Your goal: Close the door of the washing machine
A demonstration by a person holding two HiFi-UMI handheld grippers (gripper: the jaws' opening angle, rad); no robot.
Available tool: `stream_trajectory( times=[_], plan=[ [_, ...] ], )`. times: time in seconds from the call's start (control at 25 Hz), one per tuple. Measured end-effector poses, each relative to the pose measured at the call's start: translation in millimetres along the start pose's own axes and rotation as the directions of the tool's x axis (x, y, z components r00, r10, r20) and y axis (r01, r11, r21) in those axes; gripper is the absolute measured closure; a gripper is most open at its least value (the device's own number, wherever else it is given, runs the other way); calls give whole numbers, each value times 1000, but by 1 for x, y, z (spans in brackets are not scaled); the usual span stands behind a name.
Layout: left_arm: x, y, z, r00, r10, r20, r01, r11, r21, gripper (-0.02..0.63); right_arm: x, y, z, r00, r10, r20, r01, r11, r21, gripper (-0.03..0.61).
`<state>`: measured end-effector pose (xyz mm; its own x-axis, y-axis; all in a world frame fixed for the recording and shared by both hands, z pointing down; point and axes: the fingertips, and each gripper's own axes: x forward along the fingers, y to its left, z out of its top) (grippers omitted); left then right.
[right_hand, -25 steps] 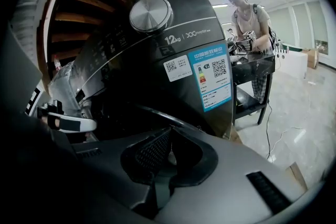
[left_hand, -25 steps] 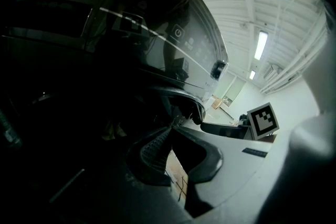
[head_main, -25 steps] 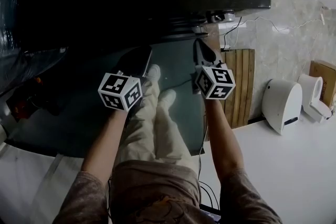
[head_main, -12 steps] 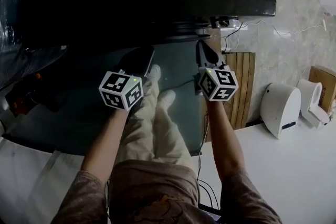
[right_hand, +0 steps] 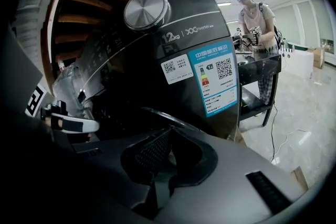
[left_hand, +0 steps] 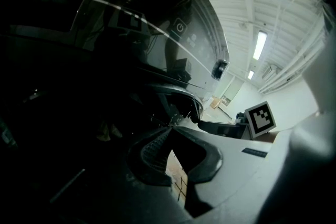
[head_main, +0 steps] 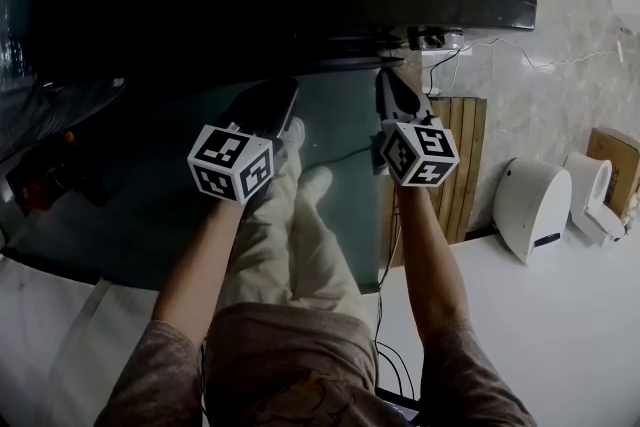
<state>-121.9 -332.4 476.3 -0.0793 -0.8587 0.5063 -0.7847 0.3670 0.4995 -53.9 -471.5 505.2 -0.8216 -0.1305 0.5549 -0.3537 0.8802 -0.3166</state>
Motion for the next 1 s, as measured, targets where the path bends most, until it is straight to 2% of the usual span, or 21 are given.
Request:
stream_trajectory(
  times=[0.2,0.36,0.68,1.0],
  plan=[
    [-1,0,0,1000,23,15,-23,1000,-19,612,-1,2,-1,1000,18,-3,-18,1000,-20,577],
    [-12,-7,15,999,23,45,-23,1000,-14,612,-15,18,9,998,59,-6,-59,996,-63,578],
    [-51,-53,74,995,-14,98,9,998,54,612,-70,66,76,994,75,82,-68,994,-80,578],
    [-117,-123,165,974,-97,203,69,988,139,612,-148,118,167,968,141,209,-119,986,-113,578]
  ],
)
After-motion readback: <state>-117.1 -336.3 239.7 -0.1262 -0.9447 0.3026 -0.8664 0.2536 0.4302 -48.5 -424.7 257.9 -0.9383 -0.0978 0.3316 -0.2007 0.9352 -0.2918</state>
